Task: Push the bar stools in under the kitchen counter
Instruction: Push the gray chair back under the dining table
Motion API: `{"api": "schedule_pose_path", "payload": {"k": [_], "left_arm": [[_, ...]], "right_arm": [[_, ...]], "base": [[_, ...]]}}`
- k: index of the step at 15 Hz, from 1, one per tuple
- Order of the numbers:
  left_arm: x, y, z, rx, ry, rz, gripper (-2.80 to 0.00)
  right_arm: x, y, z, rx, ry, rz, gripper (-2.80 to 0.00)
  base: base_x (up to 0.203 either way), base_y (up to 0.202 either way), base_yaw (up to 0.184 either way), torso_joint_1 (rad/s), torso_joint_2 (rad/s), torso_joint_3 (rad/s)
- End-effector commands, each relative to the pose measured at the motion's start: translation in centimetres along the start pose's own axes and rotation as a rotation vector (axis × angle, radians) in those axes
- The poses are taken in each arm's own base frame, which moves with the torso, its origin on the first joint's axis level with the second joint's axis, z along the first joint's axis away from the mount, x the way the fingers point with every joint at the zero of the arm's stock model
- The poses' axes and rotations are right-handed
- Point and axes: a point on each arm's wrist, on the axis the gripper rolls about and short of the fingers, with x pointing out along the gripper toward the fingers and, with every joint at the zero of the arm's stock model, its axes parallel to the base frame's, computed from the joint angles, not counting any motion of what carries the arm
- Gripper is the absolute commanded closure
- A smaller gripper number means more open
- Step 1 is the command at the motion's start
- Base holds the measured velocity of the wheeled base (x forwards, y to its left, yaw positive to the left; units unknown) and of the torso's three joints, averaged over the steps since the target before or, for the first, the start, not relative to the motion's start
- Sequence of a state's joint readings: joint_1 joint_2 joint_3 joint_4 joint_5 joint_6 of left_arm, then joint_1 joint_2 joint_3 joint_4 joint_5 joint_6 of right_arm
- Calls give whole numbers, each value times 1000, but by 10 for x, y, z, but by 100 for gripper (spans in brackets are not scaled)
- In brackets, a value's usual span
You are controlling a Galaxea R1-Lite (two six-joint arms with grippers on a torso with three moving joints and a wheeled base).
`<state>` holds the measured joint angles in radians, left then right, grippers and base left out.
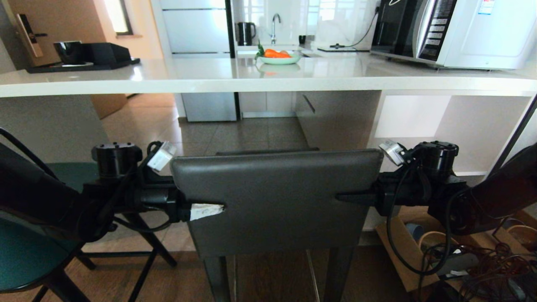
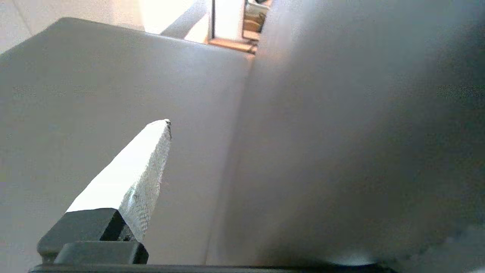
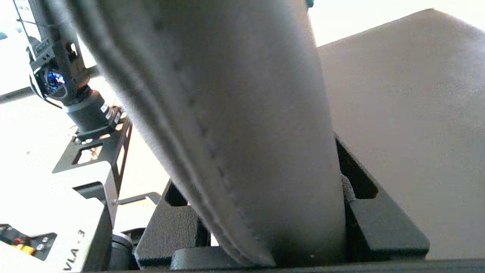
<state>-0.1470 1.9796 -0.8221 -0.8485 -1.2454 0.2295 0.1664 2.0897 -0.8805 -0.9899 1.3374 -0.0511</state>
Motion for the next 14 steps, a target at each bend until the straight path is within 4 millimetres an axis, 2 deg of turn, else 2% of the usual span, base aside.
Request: {"api": "schedule_pose_path", "payload": {"k": [1,4,8,11,14], "left_arm": [[-2,3,-18,-56,18,10,-280],[-1,0,-21,-64,19,-2,-280],[2,-1,-5,-40,-5,59,-280],[1,-5,-3,-27,-9,60,-280],[1,1,-2,-21,-12,76,-280]], "right_arm": [[2,2,4,24,-2,12,0],[2,4,7,21,-5,10,0],[3,4,7,45,-3,10,0],[3,3,6,45,-4,10,0],[3,1,4,48,-3,13,0]], "base": [[0,0,0,0,0,0],[0,0,0,0,0,0],[0,0,0,0,0,0],[0,0,0,0,0,0],[0,0,0,0,0,0]]}}
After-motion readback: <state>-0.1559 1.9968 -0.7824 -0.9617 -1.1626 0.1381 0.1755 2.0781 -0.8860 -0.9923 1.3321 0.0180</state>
